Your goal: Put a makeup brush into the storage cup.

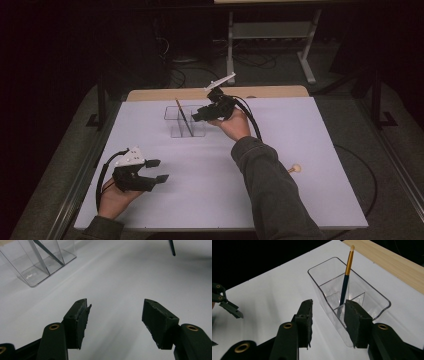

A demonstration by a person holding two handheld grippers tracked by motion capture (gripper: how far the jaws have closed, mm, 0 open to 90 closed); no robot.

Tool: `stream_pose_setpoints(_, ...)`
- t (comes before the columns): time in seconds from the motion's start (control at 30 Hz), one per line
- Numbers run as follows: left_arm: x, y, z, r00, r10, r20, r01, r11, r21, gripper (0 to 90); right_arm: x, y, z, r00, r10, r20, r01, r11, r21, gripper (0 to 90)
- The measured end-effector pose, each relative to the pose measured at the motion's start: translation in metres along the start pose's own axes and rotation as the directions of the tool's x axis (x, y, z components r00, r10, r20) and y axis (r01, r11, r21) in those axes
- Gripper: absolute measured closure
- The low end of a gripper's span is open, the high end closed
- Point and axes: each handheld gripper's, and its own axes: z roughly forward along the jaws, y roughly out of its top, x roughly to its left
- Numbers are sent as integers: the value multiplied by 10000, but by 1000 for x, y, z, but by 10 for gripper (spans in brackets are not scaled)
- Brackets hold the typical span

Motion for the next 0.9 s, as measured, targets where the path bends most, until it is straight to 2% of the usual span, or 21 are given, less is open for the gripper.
stream_pose_setpoints(0.17, 1, 0, -1, 9999, 110, -4, -110, 9999, 72, 368, 1, -2, -4, 10000, 83, -37, -83, 10000, 33, 551)
stream_pose_setpoints(0.3, 0, 0, 0, 10000, -59, 9, 59, 10000, -56, 368, 2, -4, -8, 10000, 31, 28, -31, 10000, -74, 540)
stream_pose_setpoints(0.53, 0, 0, 0, 9999, -85, 55, 85, 9999, -70, 365, 0, -10, -17, 9998, 165, 76, -164, 9998, -134, 518)
stream_pose_setpoints(0.67, 2, 0, 0, 10000, 36, 54, -36, 10000, -20, 360, -1, -14, -23, 9998, 170, 119, -168, 9998, -139, 497)
stream_pose_setpoints(0.9, 3, -1, 1, 10000, -40, 65, 41, 9999, -108, 357, 0, -20, -34, 9995, 231, 195, -228, 9996, -153, 464)
